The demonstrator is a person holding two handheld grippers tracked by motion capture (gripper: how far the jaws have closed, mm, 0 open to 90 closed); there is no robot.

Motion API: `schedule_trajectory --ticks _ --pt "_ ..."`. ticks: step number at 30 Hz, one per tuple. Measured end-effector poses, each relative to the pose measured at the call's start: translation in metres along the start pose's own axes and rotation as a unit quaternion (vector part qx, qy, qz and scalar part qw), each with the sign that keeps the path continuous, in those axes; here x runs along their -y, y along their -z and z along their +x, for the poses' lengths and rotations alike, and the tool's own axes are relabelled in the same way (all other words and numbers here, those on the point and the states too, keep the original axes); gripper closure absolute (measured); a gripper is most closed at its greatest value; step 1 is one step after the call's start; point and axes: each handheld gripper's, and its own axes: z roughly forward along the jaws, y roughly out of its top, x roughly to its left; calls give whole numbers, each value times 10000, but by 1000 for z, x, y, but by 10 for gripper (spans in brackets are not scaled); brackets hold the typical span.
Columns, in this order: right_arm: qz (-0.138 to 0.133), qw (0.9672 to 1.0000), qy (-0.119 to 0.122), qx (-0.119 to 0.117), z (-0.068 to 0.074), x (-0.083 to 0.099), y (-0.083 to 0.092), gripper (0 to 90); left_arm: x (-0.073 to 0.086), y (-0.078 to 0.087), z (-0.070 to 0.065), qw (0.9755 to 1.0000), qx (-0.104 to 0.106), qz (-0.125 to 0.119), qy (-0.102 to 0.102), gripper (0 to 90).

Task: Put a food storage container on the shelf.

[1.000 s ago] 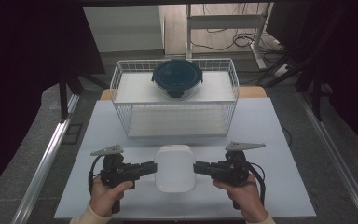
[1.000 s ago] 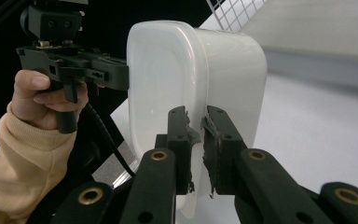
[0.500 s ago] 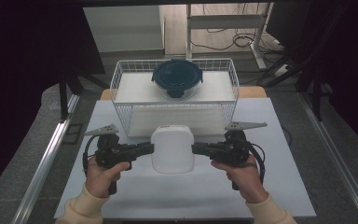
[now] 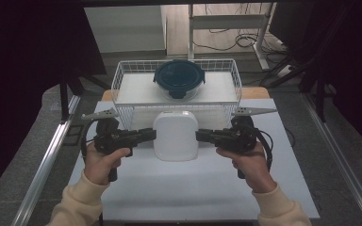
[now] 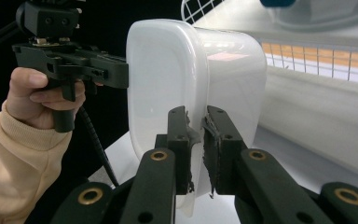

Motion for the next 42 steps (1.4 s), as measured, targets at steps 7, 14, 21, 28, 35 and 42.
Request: schedule_trajectory --ticks 7,14,21,28,35,42 --pt "-41 10000 82 -9 1 -17 0 804 -15 5 1 10000 14 -61 -27 799" --pt "-38 9999 134 14 2 -33 -1 803 -30 8 1 9999 -25 -89 -70 799" --pt "-17 9999 155 47 2 -51 0 802 -48 11 2 9999 -36 -90 -107 800" --pt "3 9998 195 96 2 -74 2 802 -71 12 4 9998 -8 -110 -147 800" --pt "18 9997 195 124 -2 -94 3 802 -92 11 8 9999 7 -100 -133 800" --pt "26 9998 158 96 -10 -114 0 802 -112 9 13 9999 -17 -102 -74 800"
